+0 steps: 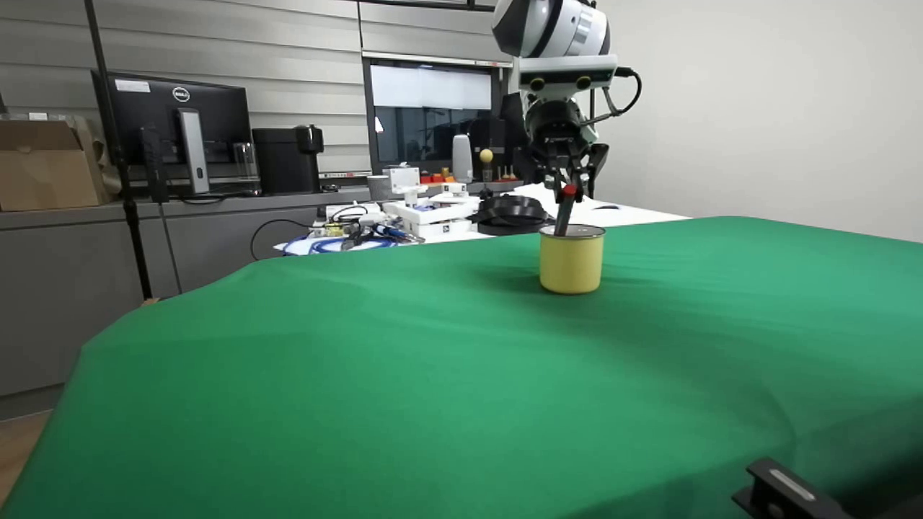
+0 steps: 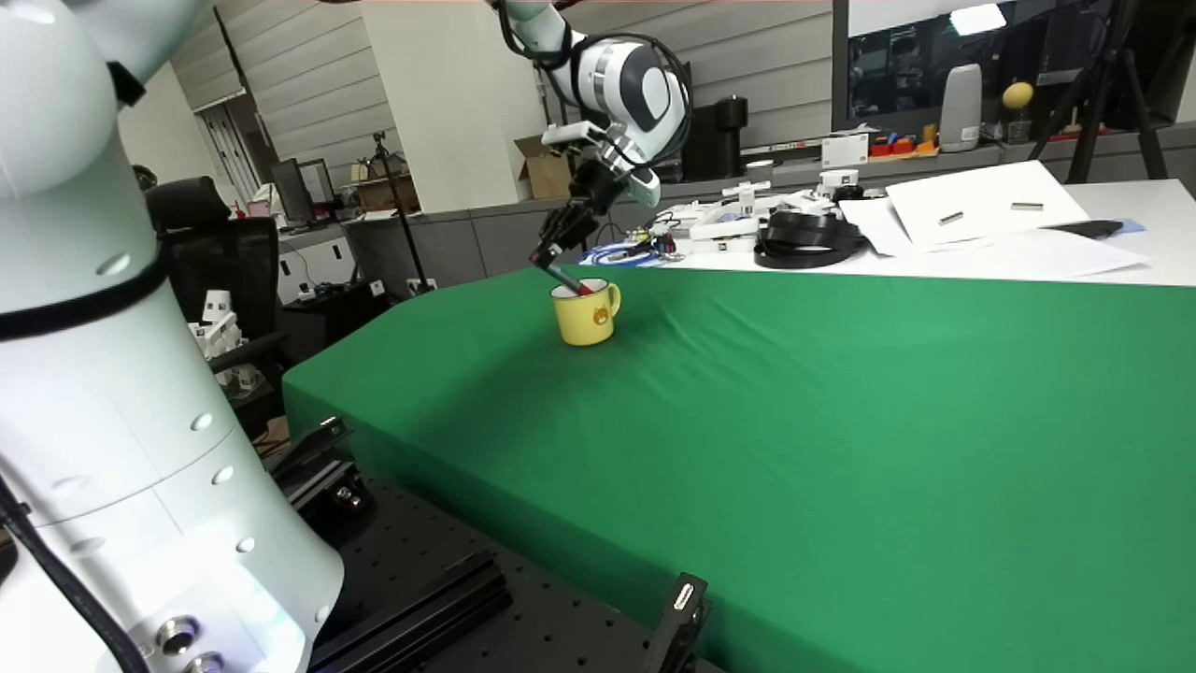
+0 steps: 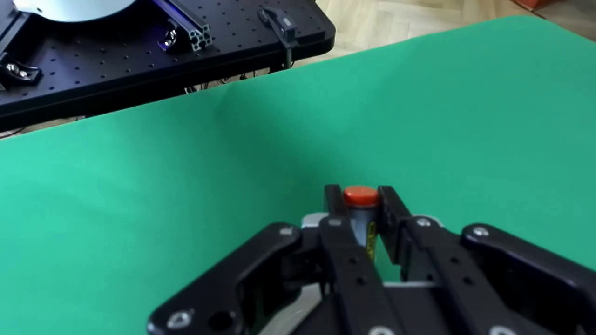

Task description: Put the red marker in the yellow mug, take the marker out of the mug and place it on the left side of the table

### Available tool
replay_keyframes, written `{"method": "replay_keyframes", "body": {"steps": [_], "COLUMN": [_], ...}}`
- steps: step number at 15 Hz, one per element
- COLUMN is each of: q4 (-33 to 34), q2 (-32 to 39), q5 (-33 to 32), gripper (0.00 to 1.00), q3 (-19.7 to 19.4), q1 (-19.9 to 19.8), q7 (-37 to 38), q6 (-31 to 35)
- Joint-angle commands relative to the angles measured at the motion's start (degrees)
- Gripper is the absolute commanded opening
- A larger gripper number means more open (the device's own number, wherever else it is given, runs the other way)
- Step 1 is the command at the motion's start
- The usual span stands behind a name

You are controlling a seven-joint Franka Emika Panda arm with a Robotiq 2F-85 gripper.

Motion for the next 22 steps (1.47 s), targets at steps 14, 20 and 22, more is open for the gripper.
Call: {"method": "replay_keyframes", "body": {"steps": [14,20,22], "q4": [-10.07,-26.85,-30.06], "q2": [-11.92,-24.51,-27.07], "q5": [-13.40,-15.69,-15.73], "gripper": [1.00,1.00,1.00], "q3": [0.72,2.23,2.25], "q1": [-0.66,-4.14,-4.88], "q7": [-15.60,-29.83,-31.29], "q6": [12.38,25.33,24.86]}}
